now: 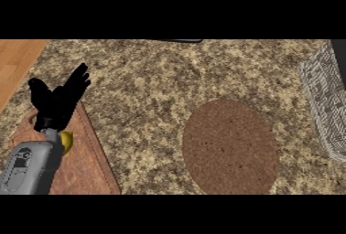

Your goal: Pick the sweet potato from the placemat and place it in the basket

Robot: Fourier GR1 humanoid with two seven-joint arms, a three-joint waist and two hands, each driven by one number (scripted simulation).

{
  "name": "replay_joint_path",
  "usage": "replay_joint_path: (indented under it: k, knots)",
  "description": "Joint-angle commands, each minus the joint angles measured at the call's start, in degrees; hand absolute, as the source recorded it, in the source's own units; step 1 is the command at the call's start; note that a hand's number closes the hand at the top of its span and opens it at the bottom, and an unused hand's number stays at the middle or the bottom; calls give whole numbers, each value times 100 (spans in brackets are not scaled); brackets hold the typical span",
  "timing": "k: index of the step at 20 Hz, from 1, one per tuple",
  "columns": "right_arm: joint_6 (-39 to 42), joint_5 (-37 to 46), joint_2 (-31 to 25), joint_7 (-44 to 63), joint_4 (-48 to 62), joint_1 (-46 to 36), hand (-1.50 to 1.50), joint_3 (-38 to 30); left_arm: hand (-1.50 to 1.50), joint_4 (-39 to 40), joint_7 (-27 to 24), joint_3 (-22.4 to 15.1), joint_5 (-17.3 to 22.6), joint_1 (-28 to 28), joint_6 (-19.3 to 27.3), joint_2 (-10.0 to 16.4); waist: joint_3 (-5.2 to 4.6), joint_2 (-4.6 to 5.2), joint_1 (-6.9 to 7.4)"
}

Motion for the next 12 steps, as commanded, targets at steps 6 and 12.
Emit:
replay_joint_path:
  k: [6, 12]
  knots:
    - [67, 631, -263, 1547, 180, 238, 150, -158, 0, 83, -28, 76, 74, 79, -54, 7, 12, -71, -187]
    - [128, 764, -230, 1449, 240, 394, 150, -342, 0, 198, -127, 219, 64, 43, -52, 129, 16, -119, -296]
